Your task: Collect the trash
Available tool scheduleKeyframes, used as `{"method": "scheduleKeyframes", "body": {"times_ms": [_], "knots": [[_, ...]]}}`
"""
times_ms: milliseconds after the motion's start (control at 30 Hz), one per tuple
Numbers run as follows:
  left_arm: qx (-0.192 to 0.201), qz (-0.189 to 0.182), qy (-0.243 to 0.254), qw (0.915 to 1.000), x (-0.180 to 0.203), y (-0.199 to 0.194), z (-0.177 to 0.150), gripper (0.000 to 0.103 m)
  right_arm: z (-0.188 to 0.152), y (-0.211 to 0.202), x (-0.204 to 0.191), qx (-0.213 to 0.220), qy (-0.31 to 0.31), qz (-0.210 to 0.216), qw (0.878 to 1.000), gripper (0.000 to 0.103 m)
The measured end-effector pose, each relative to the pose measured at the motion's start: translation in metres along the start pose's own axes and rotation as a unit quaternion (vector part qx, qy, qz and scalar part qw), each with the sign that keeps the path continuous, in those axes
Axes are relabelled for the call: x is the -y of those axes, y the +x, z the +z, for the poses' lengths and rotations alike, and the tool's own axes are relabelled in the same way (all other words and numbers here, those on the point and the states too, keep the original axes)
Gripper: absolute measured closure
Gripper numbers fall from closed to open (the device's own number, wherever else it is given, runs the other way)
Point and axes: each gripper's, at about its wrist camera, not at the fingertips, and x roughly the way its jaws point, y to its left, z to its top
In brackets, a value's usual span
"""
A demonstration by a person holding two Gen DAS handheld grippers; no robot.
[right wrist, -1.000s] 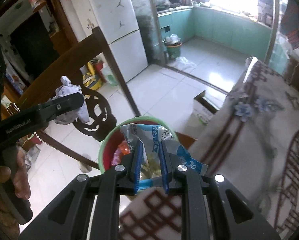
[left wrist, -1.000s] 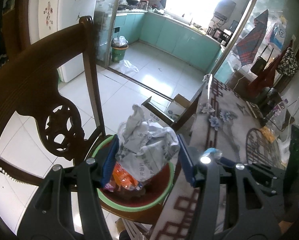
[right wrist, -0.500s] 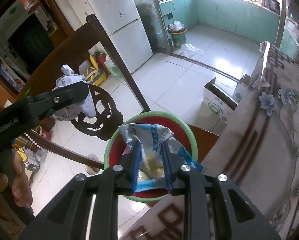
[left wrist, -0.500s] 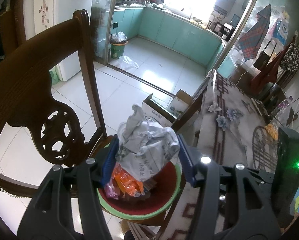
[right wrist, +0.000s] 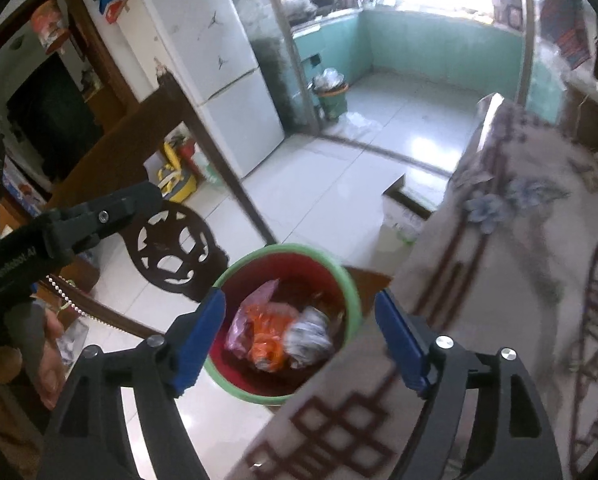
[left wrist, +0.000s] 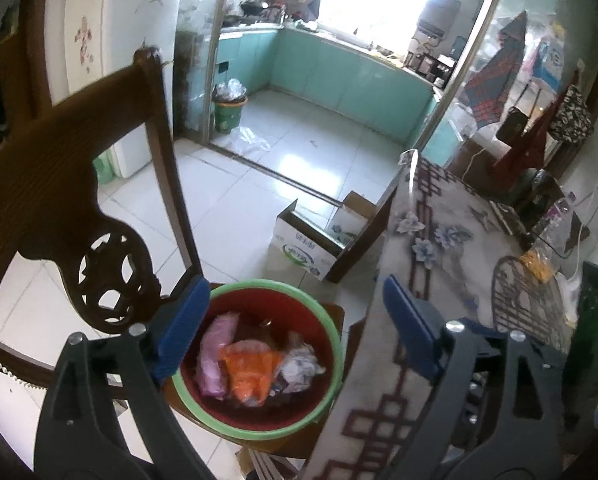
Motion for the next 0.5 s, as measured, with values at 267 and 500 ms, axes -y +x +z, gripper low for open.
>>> {"method": "scheduleKeyframes", "body": {"times_ms": [267, 500], "knots": [[0.044, -0.020, 0.020, 0.9987, 0.078, -0.032, -0.012, 0.005, -0.022, -0.104, 0.053, 0.113, -0.015, -0.076, 0.991, 0.007], [0.157, -0.008, 0.055, 0.9861, 0.173, -0.079, -0.040, 0.005, -0.069, -0.202, 0.103, 0.268, -0.044, -0.165, 0.948, 0.007]]}}
